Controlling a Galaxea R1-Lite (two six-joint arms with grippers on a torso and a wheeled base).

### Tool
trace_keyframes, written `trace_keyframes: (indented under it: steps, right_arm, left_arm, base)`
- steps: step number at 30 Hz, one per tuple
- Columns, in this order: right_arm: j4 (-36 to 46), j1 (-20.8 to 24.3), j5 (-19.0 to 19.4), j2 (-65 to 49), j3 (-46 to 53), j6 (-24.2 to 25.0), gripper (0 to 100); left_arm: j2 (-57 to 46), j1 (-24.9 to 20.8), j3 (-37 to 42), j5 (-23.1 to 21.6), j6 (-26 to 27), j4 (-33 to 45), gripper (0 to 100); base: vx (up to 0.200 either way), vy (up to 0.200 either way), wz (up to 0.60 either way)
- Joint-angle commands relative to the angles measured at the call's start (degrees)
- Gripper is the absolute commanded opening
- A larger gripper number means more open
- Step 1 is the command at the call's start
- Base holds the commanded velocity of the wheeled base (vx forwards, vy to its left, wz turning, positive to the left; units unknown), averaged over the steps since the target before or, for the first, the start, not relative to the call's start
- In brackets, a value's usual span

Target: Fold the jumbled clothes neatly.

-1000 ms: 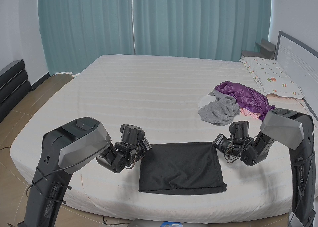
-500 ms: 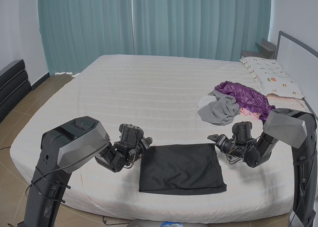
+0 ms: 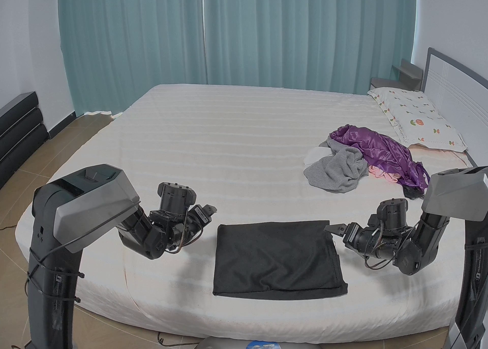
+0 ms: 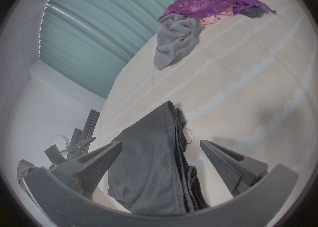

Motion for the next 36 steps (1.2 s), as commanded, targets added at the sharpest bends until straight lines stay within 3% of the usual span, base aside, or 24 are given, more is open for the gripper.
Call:
trace_keyframes:
  steps: [1,9,23,29,36]
  right_arm:
    - [-0.8,-0.5,0.4,-1.3,2.2,-0.7,100]
    - [-1.1,-0.6,3.7,-1.4,4.3,-2.8,100]
    - [-2.3,0.4,7.4,1.3,5.4,-8.3,100]
    - [-8.9,1.6,7.3,6.0,4.9,-9.1,100]
    - [-9.0,1.8,7.2,5.9,5.3,-9.2,100]
  left_arm:
    - [-2.0,0.5,1.0,-0.2,-0.5,0.0,100]
    - [-2.2,0.5,1.0,-0.6,-1.2,0.2,100]
    - [-1.9,0.4,0.9,-1.3,-1.2,0.2,100]
    - [-1.9,0.4,0.9,-1.3,-1.2,0.2,100]
    - [-1.8,0.4,0.8,-1.3,-1.2,0.2,100]
  base:
    - [-0.2,0.0,0.0]
    - [-0.2,0.0,0.0]
    - [0.0,0.0,0.0]
    - [0.0,0.0,0.0]
    - [0.0,0.0,0.0]
